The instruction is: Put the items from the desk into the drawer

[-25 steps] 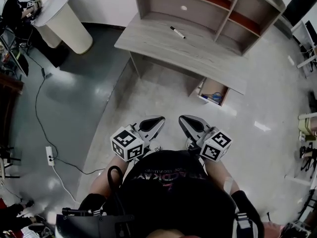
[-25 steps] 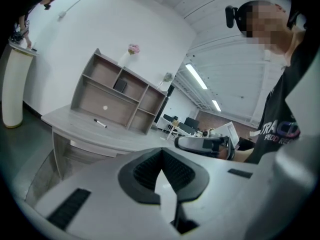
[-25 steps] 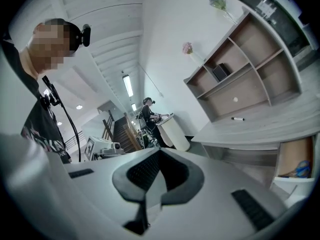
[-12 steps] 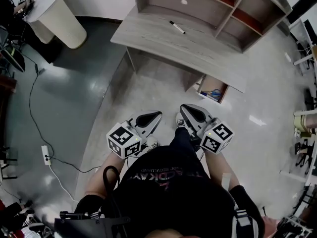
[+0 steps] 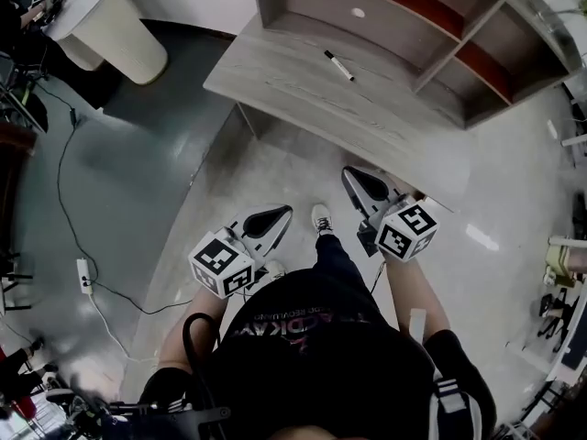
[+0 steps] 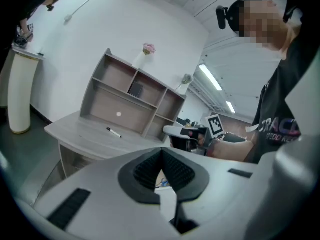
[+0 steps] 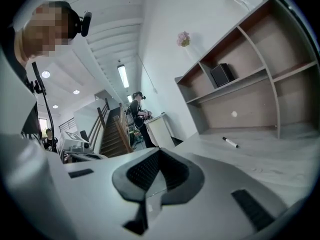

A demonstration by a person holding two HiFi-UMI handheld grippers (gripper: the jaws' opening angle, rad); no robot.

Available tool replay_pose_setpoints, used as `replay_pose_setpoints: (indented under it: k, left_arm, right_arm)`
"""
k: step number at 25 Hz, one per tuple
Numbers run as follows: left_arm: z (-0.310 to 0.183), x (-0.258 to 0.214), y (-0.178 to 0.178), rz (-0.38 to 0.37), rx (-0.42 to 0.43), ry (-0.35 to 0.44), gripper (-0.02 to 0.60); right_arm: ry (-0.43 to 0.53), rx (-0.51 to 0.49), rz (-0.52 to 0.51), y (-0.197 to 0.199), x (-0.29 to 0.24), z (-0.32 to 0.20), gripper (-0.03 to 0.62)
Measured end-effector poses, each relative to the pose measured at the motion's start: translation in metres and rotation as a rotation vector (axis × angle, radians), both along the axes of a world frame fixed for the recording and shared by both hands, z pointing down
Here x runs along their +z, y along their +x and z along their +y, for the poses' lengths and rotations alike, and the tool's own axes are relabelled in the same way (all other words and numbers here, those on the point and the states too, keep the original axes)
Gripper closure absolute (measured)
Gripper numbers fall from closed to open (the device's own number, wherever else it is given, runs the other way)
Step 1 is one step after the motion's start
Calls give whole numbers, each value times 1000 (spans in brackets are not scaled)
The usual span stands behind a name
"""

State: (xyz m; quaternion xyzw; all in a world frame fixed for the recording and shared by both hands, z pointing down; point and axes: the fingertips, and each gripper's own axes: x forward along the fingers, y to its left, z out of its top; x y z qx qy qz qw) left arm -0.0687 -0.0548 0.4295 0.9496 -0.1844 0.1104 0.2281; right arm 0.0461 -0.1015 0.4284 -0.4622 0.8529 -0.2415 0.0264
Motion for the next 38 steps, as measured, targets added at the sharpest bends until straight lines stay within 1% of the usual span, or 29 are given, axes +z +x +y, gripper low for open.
replay_pose_setpoints:
  k: [7,13,16,19,27,33,38]
  left_arm:
    - [-34,8,44,-28,-25,-12,571]
    - [-53,20,66,-62,-39,-37,571]
    - [-61,25,70,-71,-66,-56,571]
    - [-69,29,72,-81,-85,-68,571]
    - [-85,38,78,-117,-127,-100,571]
    - [-90,46,83,-103,-163,-164,571]
    - [-94,52,83,-103,-198,-190,571]
  right_arm:
    - [-48,-34,70,51,31,-82,576]
    - [-115,-54,145,83,74,-146,574]
    - [-155,-62,192,97,98,-177,570]
    - [-190,-67,225,107,119,-208,526]
    - [-279,-83,350,128,175,-281,500]
    - [-386,-132,480,137,223,-319,480]
    - [-441,-183,559,138,248,-339,474]
